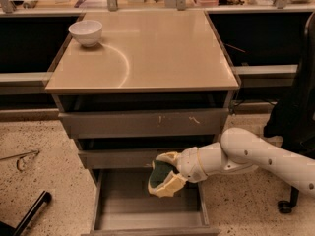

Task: Place sponge into bottom drawer

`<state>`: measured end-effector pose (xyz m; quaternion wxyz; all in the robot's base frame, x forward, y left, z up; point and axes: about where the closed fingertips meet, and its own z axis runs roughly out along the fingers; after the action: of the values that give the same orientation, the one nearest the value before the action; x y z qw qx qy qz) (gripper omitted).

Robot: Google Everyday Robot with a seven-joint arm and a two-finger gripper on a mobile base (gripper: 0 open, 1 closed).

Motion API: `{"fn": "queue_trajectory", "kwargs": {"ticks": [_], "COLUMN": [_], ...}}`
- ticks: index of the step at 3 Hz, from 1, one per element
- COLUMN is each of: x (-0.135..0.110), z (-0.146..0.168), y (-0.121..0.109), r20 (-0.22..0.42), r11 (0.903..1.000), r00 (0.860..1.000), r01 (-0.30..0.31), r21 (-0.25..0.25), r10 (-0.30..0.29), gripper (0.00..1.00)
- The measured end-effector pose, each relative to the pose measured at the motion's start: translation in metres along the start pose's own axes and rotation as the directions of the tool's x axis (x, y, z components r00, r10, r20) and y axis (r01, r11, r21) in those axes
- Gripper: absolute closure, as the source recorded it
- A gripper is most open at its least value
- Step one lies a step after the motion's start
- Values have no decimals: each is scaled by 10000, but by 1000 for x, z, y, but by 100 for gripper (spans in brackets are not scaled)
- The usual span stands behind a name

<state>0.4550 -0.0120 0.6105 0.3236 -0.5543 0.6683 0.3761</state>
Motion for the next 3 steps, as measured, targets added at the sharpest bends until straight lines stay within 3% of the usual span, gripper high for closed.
{"fn": "queue_trajectory", "kwargs": {"ticks": [1, 2, 3], "x": [7, 28, 53], "z": [10, 47, 98], "y": [-4, -20, -48], "r20": [182, 897, 1698], "r11": [10000, 9969, 9815], "r00": [9998, 9941, 9776], "r01": [58, 555, 956], "r21": [49, 565, 1657], "r10": [-59, -604, -1239], "gripper": [100, 100, 100]}}
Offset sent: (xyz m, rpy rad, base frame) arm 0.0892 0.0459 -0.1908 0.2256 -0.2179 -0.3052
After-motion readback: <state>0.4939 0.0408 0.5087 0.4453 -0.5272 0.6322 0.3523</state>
